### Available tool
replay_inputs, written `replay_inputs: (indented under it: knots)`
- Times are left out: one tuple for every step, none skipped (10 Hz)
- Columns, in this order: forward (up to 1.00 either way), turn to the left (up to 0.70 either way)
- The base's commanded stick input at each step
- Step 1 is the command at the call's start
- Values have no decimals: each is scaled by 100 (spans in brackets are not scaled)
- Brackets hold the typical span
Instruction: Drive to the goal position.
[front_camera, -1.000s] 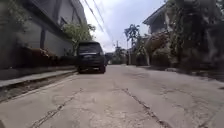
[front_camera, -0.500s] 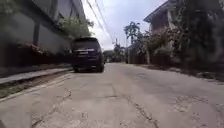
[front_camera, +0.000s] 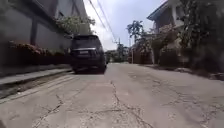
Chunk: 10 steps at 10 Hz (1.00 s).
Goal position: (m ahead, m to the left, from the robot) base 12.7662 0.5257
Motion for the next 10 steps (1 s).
replay_inputs:
  knots:
    - [100,-11]
    - [100,-40]
    - [100,-40]
    - [100,-39]
    - [100,-37]
    - [100,-8]
    - [100,0]
    - [100,0]
    - [100,0]
    - [100,0]
